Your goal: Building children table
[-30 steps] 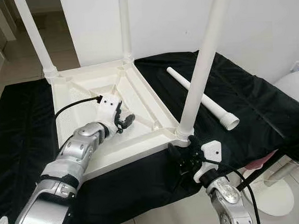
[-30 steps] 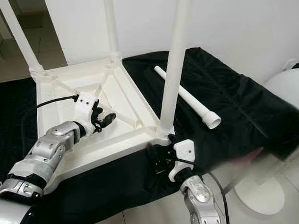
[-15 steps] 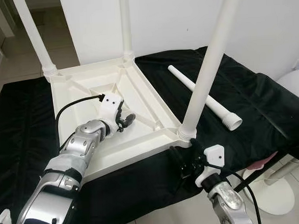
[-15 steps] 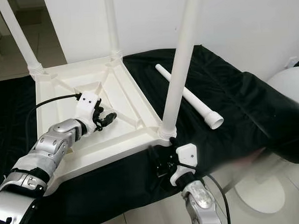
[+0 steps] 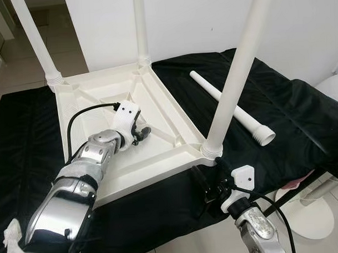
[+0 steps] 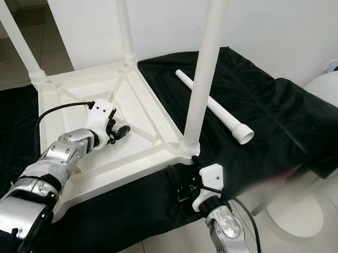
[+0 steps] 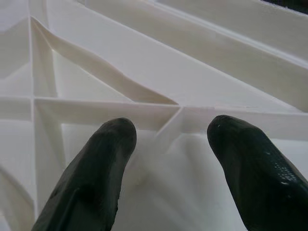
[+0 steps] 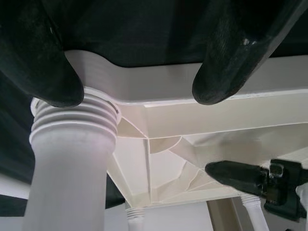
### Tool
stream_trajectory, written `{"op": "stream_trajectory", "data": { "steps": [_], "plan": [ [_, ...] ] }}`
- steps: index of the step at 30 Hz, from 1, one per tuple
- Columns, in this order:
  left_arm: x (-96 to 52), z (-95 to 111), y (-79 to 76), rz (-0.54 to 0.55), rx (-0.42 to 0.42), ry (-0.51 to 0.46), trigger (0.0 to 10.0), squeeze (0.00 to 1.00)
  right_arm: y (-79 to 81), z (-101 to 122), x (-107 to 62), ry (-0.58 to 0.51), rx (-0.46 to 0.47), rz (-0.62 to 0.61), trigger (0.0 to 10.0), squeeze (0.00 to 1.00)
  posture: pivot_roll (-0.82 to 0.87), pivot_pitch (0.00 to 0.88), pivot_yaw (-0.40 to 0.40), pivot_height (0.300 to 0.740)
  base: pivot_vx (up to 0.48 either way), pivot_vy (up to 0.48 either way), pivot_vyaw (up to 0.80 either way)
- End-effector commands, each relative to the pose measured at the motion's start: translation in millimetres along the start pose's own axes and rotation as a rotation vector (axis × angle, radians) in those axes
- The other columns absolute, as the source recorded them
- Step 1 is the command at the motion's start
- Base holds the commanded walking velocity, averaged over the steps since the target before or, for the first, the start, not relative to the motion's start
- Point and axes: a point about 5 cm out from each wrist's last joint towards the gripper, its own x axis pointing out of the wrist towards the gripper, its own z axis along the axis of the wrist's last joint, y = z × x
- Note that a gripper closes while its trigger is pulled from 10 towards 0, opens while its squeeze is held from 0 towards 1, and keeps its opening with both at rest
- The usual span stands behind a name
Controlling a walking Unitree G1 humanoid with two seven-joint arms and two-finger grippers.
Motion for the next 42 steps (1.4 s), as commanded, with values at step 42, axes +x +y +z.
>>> {"op": "stream_trajectory", "data": {
  "steps": [42],
  "plan": [
    [2.6,-8.4,23.8,0.215,0.022,0.183,10.0,0.00,1.5,0.7,9.0,-0.010,-0.041,-0.008,10.0,0.00,-0.12,0.053,0.058,0.740,0.000,0.000,0.00]
  ]
}}
